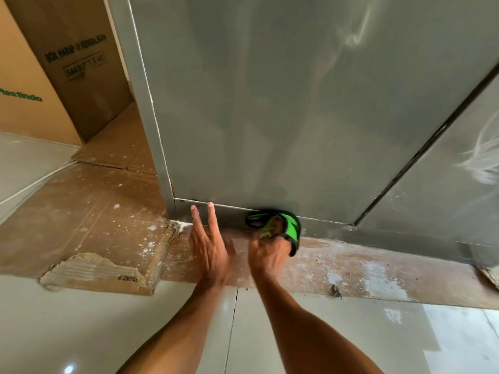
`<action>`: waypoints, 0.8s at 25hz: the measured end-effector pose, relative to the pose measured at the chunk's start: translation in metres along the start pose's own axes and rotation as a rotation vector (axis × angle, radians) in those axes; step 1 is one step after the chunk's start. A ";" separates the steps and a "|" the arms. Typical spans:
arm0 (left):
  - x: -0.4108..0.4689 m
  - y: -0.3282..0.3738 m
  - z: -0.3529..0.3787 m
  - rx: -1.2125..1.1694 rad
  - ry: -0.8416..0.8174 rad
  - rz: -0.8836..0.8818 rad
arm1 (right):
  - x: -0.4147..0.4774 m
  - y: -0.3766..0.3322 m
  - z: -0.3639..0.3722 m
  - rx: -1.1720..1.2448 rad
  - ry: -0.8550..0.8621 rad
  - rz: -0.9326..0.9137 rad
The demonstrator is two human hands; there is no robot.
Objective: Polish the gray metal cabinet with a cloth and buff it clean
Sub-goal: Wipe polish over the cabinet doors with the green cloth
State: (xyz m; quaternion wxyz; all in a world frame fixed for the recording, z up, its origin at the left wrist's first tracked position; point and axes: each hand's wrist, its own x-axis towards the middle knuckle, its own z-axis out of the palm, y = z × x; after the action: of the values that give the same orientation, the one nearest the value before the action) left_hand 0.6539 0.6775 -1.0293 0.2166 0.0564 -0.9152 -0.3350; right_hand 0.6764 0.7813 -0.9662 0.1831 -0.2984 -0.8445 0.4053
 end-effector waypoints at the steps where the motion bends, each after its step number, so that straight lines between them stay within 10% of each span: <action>1: -0.002 0.008 0.005 -0.009 -0.011 -0.027 | 0.007 0.012 -0.008 0.016 0.007 0.036; 11: -0.007 0.047 0.027 -0.171 0.067 -0.139 | 0.081 0.062 -0.063 0.251 0.301 0.398; 20: 0.006 0.024 0.010 -0.329 0.243 -0.141 | -0.008 -0.006 0.025 0.253 -0.138 0.259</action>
State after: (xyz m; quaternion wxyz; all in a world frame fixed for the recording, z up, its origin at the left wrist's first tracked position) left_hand 0.6451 0.7003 -1.0184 0.3078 0.1242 -0.8091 -0.4850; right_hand 0.6665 0.7584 -0.9773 0.1070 -0.3507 -0.7520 0.5477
